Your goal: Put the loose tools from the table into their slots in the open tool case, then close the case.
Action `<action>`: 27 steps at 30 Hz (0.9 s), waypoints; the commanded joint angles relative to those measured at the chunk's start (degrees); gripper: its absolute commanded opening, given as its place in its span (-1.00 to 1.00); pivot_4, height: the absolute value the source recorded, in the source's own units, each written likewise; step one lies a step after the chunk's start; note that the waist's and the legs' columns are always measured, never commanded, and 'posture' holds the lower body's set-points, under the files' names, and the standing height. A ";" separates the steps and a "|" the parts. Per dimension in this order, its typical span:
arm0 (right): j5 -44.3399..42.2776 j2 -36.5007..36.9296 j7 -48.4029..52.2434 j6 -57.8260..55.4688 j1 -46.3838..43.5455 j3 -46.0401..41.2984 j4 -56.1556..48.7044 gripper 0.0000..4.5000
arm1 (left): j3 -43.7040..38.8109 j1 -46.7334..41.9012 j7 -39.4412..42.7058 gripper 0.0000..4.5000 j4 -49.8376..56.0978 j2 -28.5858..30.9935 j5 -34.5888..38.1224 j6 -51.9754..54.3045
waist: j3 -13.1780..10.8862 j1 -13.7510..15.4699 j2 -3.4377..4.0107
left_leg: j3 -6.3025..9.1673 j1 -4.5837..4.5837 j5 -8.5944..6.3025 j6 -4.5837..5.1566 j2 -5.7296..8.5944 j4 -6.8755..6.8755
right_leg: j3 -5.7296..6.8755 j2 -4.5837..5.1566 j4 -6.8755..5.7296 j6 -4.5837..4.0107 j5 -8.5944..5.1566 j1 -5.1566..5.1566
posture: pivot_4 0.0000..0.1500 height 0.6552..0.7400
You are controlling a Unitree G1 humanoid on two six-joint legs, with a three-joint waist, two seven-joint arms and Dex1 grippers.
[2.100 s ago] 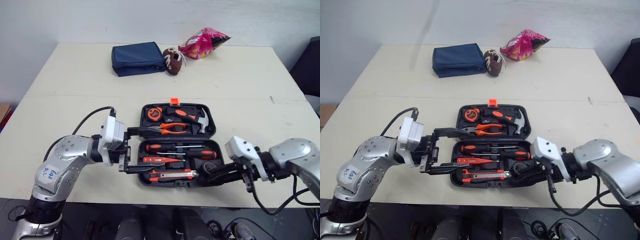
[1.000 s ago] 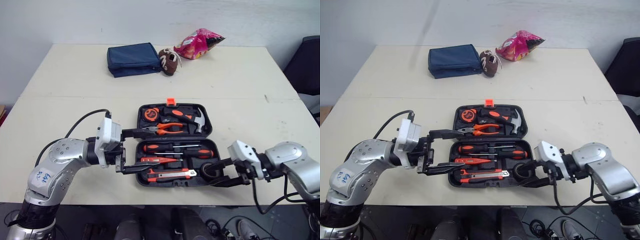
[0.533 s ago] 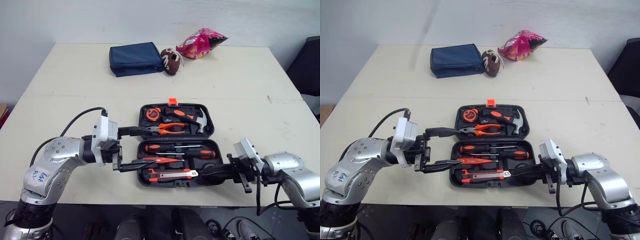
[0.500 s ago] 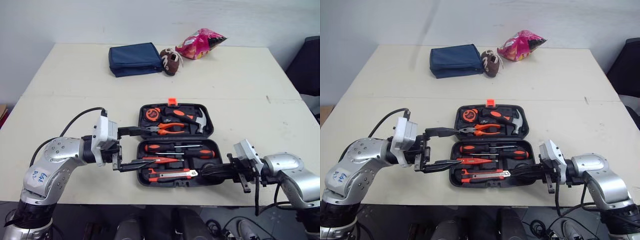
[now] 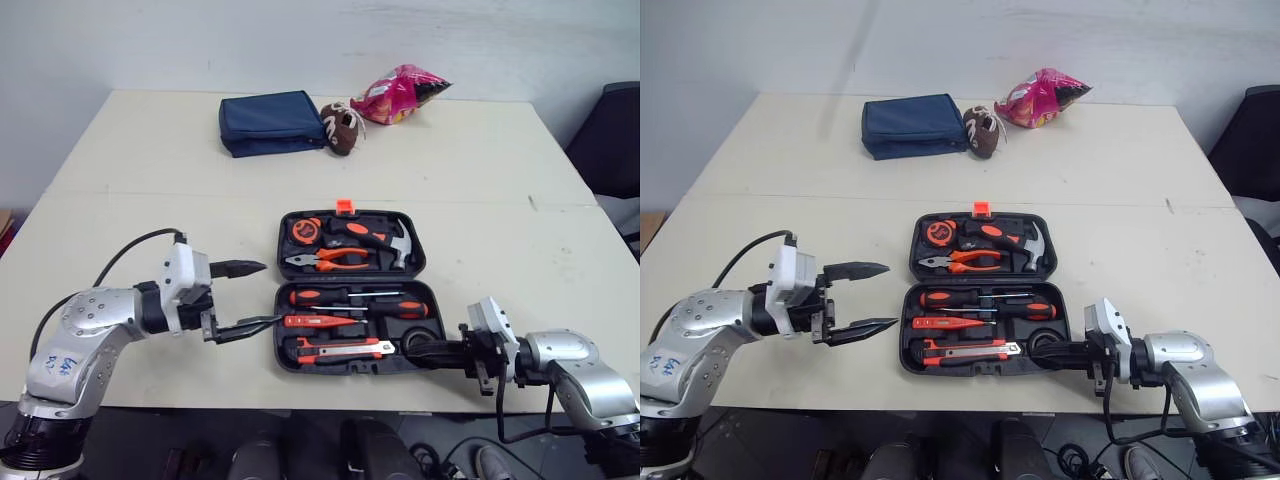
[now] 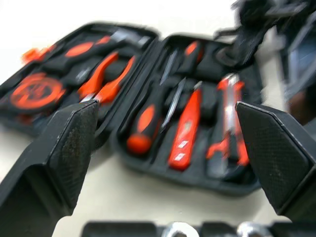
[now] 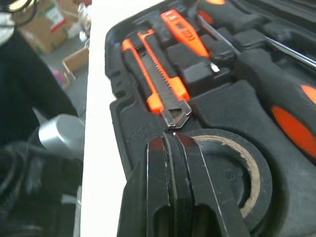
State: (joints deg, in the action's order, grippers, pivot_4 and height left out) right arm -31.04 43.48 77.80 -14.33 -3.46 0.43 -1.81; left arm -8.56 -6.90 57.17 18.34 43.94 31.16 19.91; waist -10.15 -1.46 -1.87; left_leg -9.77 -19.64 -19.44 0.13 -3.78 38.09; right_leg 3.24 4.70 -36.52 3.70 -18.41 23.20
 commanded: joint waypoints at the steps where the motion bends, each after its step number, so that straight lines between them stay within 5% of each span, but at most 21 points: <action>1: -8.14 3.25 -3.03 -6.66 0.02 -9.33 -7.93 -1.00 | -2.04 0.18 -8.18 0.75 -6.31 1.33 -11.26 -5.55 | -0.21 0.04 0.35 | -0.02 -0.07 0.00 0.01 0.01 0.00 | 0.00 0.03 -0.02 0.00 0.00 0.10 | 1.00 1.00; 10: 6.06 4.30 -9.64 3.61 -12.84 -9.54 14.12 -1.00 | 2.19 -1.12 -11.45 -0.98 -8.98 -4.26 -11.18 0.67 | -0.27 -0.01 0.44 | -0.07 -0.50 0.05 0.03 0.03 0.08 | 0.10 -0.03 -0.14 0.00 0.01 0.54 | 1.00 1.00; 17: 18.52 -0.61 -12.01 13.20 -22.15 -0.56 30.16 -1.00 | 8.25 -8.53 -15.18 -0.98 -12.46 -10.34 -13.74 4.75 | -0.29 -0.29 0.48 | -0.22 -0.53 0.11 0.06 0.03 0.36 | -0.06 -0.10 -0.43 0.04 0.03 0.63 | 1.00 1.00; 27: 16.61 -6.33 -8.41 8.40 -22.64 2.84 20.86 -1.00 | 12.03 -13.94 -16.15 -0.98 -13.61 -13.10 -14.73 11.58 | -0.29 -0.19 0.48 | -0.27 -0.53 0.13 -0.04 -0.05 0.37 | -0.14 -0.16 -0.50 0.02 0.02 0.68 | 1.00 1.00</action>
State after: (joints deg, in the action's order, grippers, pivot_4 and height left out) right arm -13.17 37.40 68.07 -4.37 -26.70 2.48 22.51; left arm 3.34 -19.81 40.84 3.55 31.18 16.29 31.52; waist -10.44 -1.65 -1.39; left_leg -10.03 -20.17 -19.31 0.09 -3.83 38.46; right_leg 3.10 4.55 -37.01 3.72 -18.39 23.88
